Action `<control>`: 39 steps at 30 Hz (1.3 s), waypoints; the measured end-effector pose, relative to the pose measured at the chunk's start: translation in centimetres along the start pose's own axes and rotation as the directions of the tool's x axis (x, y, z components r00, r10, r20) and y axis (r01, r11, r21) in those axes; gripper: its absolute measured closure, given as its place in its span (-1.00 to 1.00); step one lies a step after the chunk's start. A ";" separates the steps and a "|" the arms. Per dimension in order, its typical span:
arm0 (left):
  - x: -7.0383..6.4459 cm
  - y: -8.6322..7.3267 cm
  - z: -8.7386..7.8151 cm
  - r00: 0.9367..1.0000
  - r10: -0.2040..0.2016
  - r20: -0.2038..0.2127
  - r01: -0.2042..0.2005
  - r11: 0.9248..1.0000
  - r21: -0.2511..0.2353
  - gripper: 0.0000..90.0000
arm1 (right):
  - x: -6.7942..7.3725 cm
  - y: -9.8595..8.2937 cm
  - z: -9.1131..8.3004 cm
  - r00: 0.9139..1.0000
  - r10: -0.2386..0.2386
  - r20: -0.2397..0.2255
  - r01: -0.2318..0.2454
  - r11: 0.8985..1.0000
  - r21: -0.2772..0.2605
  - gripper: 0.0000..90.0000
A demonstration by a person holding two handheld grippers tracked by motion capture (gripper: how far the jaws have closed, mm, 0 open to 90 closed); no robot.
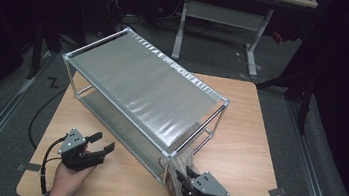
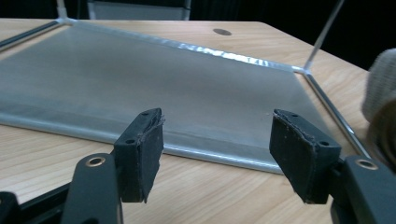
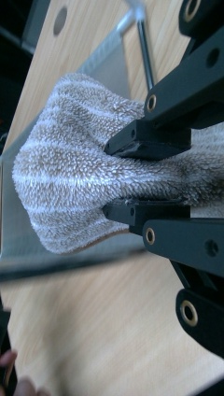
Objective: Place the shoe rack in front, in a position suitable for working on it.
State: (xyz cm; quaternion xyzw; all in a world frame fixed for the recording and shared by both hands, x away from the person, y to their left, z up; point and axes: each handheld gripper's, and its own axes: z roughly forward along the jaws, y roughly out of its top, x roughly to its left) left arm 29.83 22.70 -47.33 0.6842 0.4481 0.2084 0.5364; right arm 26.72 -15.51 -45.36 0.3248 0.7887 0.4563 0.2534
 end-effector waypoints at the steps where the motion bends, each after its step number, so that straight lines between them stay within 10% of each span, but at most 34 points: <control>1: -0.3 0.0 0.1 1.000 0.007 0.010 -0.007 1.000 0.006 -0.20 | -0.5 0.0 0.0 1.000 0.004 0.014 -0.004 1.000 0.002 0.57; 9: -4.0 0.0 1.9 0.990 0.089 0.107 -0.091 0.996 0.017 -0.21 | -5.7 -0.2 1.1 0.992 0.060 0.116 -0.062 0.998 0.016 0.57; 16: -9.3 1.4 3.9 0.960 0.166 0.227 -0.170 0.986 -0.002 -0.25 | -9.4 0.8 5.2 0.986 0.102 0.135 -0.110 0.992 0.060 0.56; 26: -14.3 0.9 6.1 0.916 0.192 0.352 -0.196 0.980 -0.027 -0.28 | -10.8 -0.3 9.0 0.981 0.138 0.137 -0.162 0.970 0.183 0.57; 33: -15.2 0.7 6.4 0.914 0.216 0.344 -0.219 0.975 -0.032 0.17 | -10.7 -0.7 8.9 0.981 0.115 0.155 -0.144 0.970 0.195 0.59; 37: -15.4 0.6 6.5 0.923 0.239 0.300 -0.240 0.970 -0.034 0.57 | -10.8 -0.7 8.8 0.981 0.117 0.155 -0.149 0.966 0.209 0.59; 39: -15.7 0.6 6.4 0.916 0.265 0.301 -0.265 0.963 -0.040 0.74 | -10.9 -0.7 8.8 0.981 0.120 0.155 -0.153 0.964 0.218 0.60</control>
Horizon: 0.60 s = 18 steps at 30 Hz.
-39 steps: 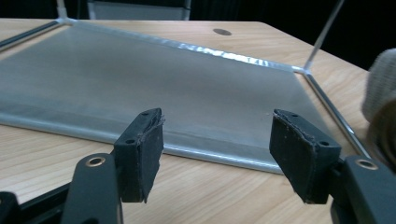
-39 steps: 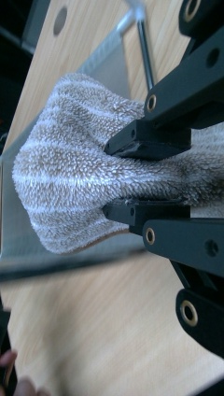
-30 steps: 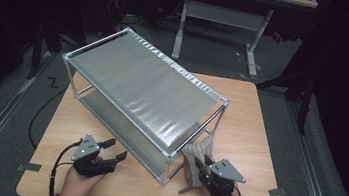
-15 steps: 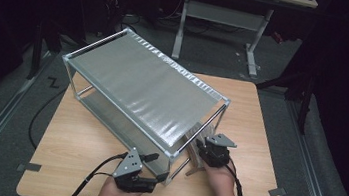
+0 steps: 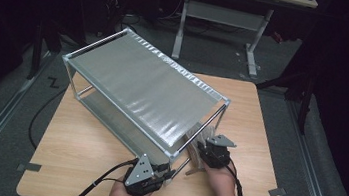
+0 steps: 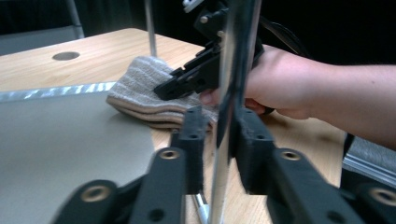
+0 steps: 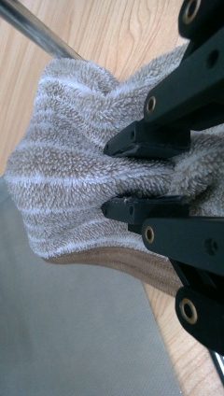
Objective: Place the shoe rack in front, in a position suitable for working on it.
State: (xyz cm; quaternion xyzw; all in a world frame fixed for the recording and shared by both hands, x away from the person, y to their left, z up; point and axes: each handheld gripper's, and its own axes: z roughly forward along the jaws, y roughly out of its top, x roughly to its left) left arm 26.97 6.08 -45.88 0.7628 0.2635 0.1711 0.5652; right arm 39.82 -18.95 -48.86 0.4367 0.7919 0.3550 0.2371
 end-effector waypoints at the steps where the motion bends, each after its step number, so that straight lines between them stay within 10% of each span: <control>1: 0.0 0.0 0.0 1.000 0.000 0.000 0.000 1.000 0.000 0.78 | 0.0 0.0 0.0 1.000 0.000 0.000 0.000 1.000 0.000 0.60; 8: 0.1 -0.1 -0.3 1.000 0.010 -0.014 -0.010 1.000 0.001 0.79 | -0.6 -0.2 -0.4 0.999 0.024 0.024 -0.025 0.999 0.044 0.63; 14: 0.1 -0.4 -0.7 1.000 0.004 -0.011 -0.004 1.000 -0.007 0.79 | 0.5 1.0 -1.4 0.999 0.027 -0.019 -0.029 0.993 -0.110 0.63; 18: 0.0 -0.6 -1.4 1.000 0.014 -0.008 -0.014 1.000 -0.009 0.79 | 1.0 1.2 0.4 1.000 -0.001 -0.022 0.000 0.999 -0.052 0.63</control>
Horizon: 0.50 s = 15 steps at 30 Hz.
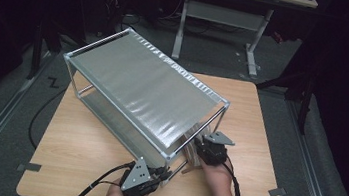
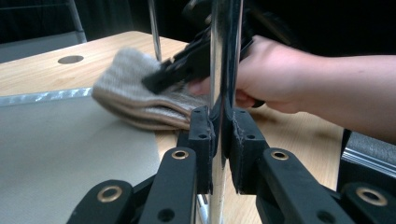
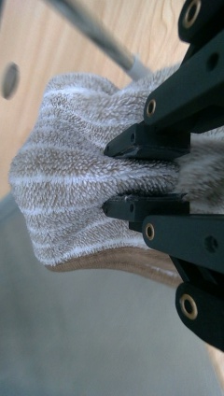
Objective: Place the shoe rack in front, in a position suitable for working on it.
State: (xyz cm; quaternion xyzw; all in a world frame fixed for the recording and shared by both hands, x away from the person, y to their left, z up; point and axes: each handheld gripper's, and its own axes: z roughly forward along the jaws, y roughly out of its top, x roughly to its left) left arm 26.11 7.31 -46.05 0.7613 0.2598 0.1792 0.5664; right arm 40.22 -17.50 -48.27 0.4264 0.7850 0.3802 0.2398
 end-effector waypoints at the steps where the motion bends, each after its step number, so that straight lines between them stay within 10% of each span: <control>1: 0.0 -0.1 -0.2 1.000 0.004 -0.001 -0.004 1.000 0.000 0.79 | 0.0 -0.2 0.5 1.000 0.010 -0.002 -0.010 0.999 0.030 0.64; 15: 1.4 -0.5 -1.2 0.999 -0.007 -0.042 0.007 1.000 -0.006 0.79 | -0.4 -2.6 -1.4 1.000 0.017 0.022 -0.018 0.998 0.056 0.65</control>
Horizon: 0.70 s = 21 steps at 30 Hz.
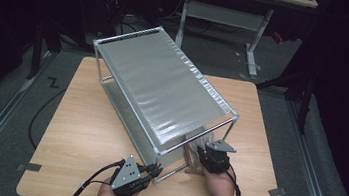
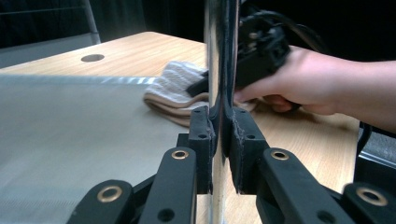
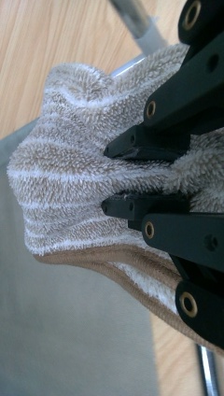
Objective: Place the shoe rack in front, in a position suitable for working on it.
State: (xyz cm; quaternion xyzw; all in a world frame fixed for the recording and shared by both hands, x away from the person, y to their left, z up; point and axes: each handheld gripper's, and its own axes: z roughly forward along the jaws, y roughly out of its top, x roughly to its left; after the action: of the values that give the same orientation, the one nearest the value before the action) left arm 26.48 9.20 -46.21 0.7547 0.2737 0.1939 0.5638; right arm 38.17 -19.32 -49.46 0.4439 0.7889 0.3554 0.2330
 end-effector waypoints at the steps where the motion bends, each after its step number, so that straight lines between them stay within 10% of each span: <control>1: 0.0 0.0 0.3 1.000 -0.004 0.000 0.004 1.000 -0.004 0.79 | -0.4 -0.5 -0.5 1.000 0.000 0.008 0.000 1.000 -0.006 0.65; 7: 0.2 0.3 1.4 1.000 0.023 0.006 -0.023 1.000 0.002 0.79 | -1.3 -1.1 -1.6 0.999 0.024 0.030 -0.024 1.000 -0.015 0.64; 15: 0.4 0.5 2.2 1.000 0.023 0.017 -0.024 1.000 0.012 0.76 | -0.2 -1.2 -8.1 1.000 0.022 -0.003 -0.022 0.981 -0.193 0.63; 19: 0.5 -0.5 1.3 0.997 0.065 0.042 -0.066 0.997 0.028 0.22 | 0.7 -3.1 -8.5 0.998 0.048 -0.050 -0.057 0.979 -0.195 0.61; 21: 0.7 -1.2 0.2 0.998 0.014 0.062 -0.016 0.999 0.038 0.12 | 1.0 -3.7 -8.0 0.998 0.034 -0.057 -0.043 0.986 -0.160 0.60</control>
State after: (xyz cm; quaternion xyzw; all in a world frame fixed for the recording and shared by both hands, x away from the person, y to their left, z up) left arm 26.95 9.74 -47.43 0.7731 0.2540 0.1693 0.5560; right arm 30.21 -22.63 -47.24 0.4291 0.7548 0.4345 0.2397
